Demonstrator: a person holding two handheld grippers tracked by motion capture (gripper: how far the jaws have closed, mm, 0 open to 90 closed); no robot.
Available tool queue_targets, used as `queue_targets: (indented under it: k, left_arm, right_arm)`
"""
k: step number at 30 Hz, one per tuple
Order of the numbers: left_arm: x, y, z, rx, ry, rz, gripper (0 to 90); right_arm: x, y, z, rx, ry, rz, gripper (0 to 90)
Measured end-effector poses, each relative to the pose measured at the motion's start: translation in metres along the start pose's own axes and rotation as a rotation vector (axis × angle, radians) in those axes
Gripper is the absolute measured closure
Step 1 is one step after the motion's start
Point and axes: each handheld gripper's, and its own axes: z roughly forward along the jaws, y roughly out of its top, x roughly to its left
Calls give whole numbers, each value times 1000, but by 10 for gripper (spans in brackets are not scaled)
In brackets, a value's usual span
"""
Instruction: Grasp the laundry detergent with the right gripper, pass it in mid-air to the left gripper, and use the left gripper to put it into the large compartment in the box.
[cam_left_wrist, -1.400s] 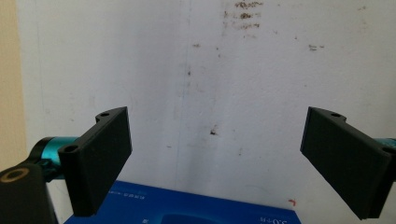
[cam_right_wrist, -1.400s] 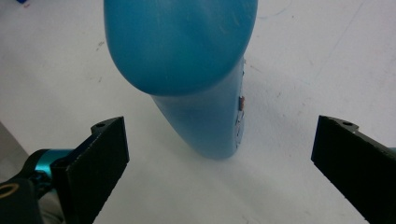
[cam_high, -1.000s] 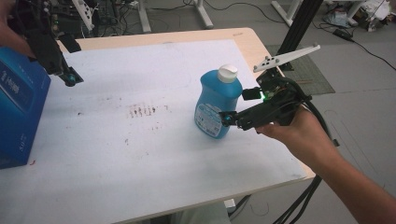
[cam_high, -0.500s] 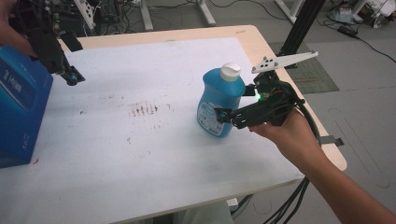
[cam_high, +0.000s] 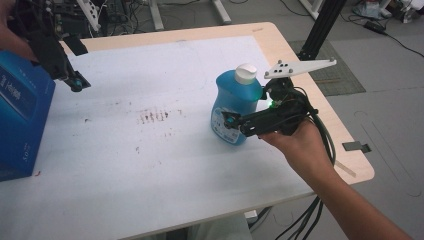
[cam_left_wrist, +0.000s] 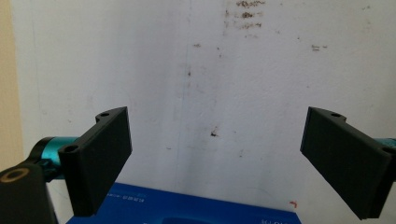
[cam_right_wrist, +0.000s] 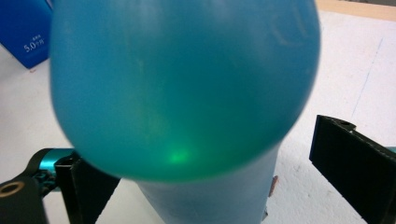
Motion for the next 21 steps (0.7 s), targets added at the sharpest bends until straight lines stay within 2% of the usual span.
queue_targets:
  k: [2,3,4,16,19,21]
  left_arm:
    - [0,1,0,2,-1,4,88]
    - [0,1,0,-1,-1,3,88]
    - [0,1,0,2,-2,6,88]
    - [1,2,2,4,-4,6,88]
    - [0,2,2,3,-3,5,88]
    - [0,2,2,3,-1,4,88]
  right_arm:
    - [0,-1,1,-8,-5,3,62]
    - [1,-1,0,-10,-3,5,88]
    - [0,-2,0,-17,9,5,155]
    - [1,-7,3,-38,-4,-4,162]
    - [1,-7,3,-49,8,-12,244]
    - [1,-7,3,-57,8,-6,255]
